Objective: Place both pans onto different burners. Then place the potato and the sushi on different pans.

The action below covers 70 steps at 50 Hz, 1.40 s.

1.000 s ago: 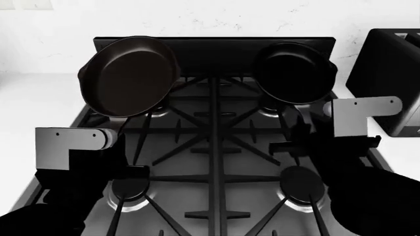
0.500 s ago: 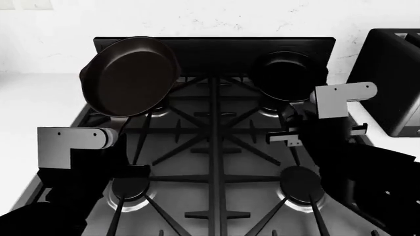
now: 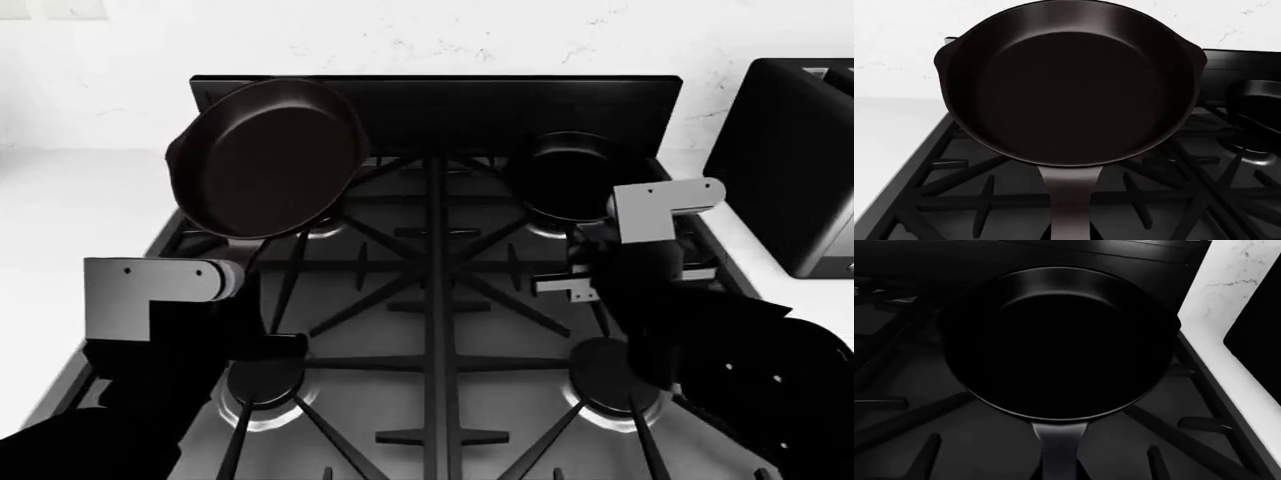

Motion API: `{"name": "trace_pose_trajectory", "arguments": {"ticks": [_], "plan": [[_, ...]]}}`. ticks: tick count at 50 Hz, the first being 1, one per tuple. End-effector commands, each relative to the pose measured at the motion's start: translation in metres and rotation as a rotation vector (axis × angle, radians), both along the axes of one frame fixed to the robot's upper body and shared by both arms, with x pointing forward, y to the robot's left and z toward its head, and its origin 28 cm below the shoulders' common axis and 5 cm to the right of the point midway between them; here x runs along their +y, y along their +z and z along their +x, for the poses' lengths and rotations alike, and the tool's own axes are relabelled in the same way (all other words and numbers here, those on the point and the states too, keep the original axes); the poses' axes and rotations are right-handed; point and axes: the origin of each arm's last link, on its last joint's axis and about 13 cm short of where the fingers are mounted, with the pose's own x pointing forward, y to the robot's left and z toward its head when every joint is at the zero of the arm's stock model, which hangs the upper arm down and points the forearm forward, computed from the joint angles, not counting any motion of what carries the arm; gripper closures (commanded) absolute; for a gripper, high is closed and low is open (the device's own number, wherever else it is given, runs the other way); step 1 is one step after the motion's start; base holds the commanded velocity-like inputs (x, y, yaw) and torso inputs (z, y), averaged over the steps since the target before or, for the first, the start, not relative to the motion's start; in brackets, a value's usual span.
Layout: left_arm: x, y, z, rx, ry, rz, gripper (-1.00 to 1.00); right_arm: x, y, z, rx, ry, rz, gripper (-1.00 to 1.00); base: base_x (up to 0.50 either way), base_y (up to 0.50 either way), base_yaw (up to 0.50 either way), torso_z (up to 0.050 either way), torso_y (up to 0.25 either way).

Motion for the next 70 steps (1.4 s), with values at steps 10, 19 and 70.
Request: {"name": "trace_pose_trajectory", "arguments": {"ticks": [10,19,70], "plan": [[0.001,0.002,0.005,-0.027,0.009,-0.001,1.00,-0.004,0.002,0.012,-0.070,-0.043,-0.016,1.00,0.00,0.00,0.00,0.001,0.002],[0.001,0.001,0.007,-0.023,0.006,-0.002,1.00,-0.001,-0.001,0.019,-0.072,-0.039,-0.012,1.00,0.00,0.00,0.00,0.001,0.002],[-0.001,0.004,0.010,-0.032,-0.005,-0.006,1.00,-0.005,0.004,0.020,-0.088,-0.050,-0.051,-1.00,0.00,0.00,0.00,0.001,0.002]]}}
